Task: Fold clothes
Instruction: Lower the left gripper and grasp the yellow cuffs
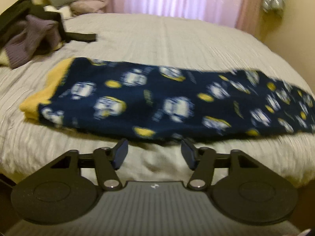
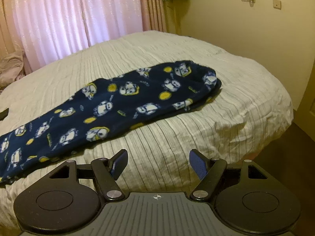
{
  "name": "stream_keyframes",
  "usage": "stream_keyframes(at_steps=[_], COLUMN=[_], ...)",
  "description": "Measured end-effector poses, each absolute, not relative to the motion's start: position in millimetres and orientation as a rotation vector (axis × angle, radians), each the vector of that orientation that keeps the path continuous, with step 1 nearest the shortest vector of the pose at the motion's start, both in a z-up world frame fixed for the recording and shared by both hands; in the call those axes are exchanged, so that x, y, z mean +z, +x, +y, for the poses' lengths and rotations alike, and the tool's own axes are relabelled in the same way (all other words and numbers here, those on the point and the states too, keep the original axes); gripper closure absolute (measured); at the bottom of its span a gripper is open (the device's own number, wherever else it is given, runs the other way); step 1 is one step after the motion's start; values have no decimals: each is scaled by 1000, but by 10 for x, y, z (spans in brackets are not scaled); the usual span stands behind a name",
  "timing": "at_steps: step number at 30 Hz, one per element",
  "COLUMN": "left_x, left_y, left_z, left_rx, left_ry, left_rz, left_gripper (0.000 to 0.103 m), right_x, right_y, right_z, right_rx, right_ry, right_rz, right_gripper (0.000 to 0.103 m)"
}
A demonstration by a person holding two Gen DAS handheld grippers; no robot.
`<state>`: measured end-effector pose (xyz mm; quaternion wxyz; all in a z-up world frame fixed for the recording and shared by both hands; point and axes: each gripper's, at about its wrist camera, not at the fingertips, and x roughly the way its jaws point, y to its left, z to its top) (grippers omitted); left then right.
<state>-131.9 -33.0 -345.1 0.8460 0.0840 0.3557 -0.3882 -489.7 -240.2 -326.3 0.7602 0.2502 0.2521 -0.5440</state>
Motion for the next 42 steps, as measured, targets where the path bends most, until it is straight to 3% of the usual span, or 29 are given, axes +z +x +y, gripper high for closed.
stream_keyframes(at_steps=[6, 14, 15, 16, 18, 21, 24, 42], left_x=[-3561, -3767, -3839, -3914, -4029, -4014, -3968, -4350], left_y=[-764, 59, 139, 214, 336, 360, 340, 310], left_z=[-54, 176, 203, 252, 363, 561, 643, 748], left_rx=[-741, -599, -573, -556, -533, -537, -545, -484], left_ry=[14, -217, -239, -268, -333, -446, -503, -769], left_rz=[783, 808, 840, 880, 942, 948, 933, 946], left_gripper=[58, 59, 62, 72, 76, 75, 64, 55], right_x=[-3454, -3545, -3562, -3578, -3602, -3618, -3637, -3731], right_y=[-4620, -4132, -4097, -4062, -4022, -4036, -4059, -4438], right_z=[-2594, -2820, -2856, -2892, -2958, -3059, -3175, -3236], right_rx=[-1144, -1070, -1066, -1062, -1061, -1079, -1087, -1126], right_ry=[580, 541, 544, 548, 555, 571, 598, 663], right_rz=[606, 618, 617, 617, 607, 567, 554, 557], right_gripper=[31, 31, 31, 30, 31, 31, 30, 31])
